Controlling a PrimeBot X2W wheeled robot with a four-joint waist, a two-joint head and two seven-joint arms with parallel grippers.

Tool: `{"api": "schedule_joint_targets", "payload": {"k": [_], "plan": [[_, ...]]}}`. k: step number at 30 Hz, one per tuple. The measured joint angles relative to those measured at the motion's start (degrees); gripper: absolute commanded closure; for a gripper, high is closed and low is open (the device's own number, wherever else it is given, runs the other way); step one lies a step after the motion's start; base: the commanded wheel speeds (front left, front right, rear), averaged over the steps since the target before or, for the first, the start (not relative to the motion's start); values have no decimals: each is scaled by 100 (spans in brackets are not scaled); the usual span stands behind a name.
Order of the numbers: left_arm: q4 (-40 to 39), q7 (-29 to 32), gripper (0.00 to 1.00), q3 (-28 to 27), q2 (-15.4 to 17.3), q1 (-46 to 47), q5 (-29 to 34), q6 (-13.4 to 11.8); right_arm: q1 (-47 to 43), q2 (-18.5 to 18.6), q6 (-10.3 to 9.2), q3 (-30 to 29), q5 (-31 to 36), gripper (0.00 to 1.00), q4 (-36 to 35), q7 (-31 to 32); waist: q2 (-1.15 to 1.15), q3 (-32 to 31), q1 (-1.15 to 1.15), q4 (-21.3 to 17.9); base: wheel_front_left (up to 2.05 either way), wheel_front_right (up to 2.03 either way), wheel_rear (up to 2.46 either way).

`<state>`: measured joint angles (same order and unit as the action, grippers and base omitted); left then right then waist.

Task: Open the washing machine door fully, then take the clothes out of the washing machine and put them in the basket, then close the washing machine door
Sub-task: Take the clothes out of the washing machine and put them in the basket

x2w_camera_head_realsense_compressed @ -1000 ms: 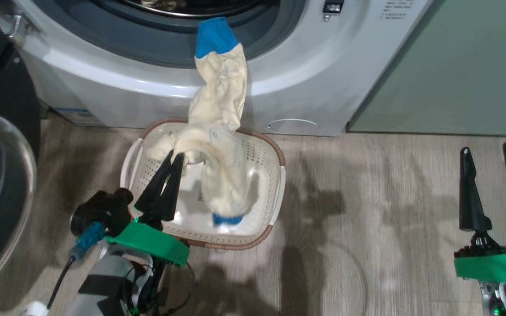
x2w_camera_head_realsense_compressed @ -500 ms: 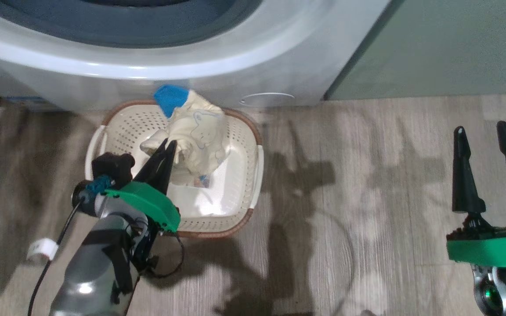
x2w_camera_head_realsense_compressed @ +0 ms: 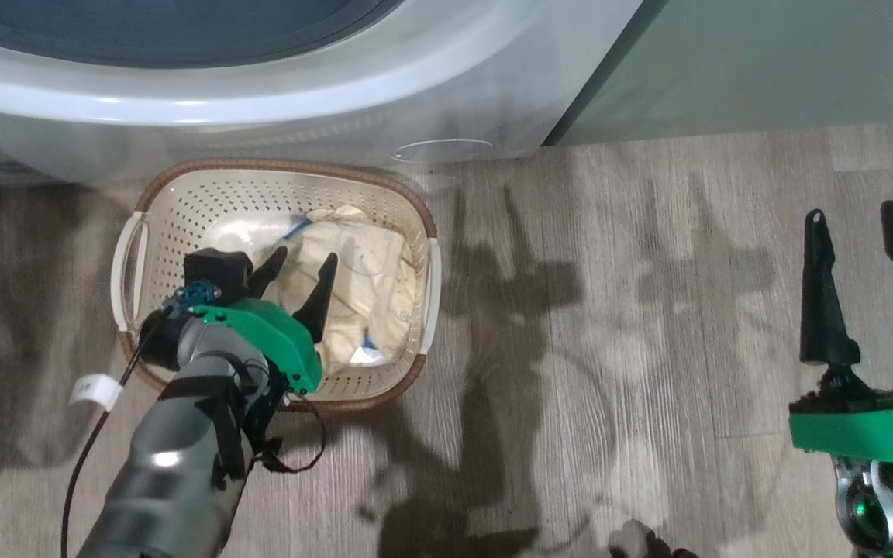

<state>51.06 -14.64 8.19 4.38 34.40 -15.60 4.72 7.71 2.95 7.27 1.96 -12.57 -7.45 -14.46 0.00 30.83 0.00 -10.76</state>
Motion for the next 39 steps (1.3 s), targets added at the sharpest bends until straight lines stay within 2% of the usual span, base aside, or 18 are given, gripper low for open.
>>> {"api": "schedule_joint_targets", "payload": {"k": [8, 14, 21, 30, 39], "plan": [[248, 0, 0, -4, -12, 108, 100, 19, 7, -3, 0, 1, -45, 0, 0, 0, 0, 27, 0, -8, 0, 0, 0], [4, 0, 0, -55, -9, 81, 148, 66, 2, -5, 0, 2, -2, 0, 59, 0, 0, -115, 0, 63, 0, 0, 0], [-1058, 0, 0, -261, -18, -432, 209, 55, -97, -8, 0, -16, 105, 0, 104, 0, 0, -438, -1, 231, 0, 0, 0], [-2951, -1, 0, -627, -51, -1540, 359, -126, -542, 33, 0, -16, 160, 0, 164, 0, 0, -1022, -1, 558, 0, 0, 0], [-4009, -1, 0, -832, -22, -2537, 486, -299, -967, 74, 0, -9, 208, 0, 205, 1, 0, -1605, -2, 824, 0, 0, 0]]}}
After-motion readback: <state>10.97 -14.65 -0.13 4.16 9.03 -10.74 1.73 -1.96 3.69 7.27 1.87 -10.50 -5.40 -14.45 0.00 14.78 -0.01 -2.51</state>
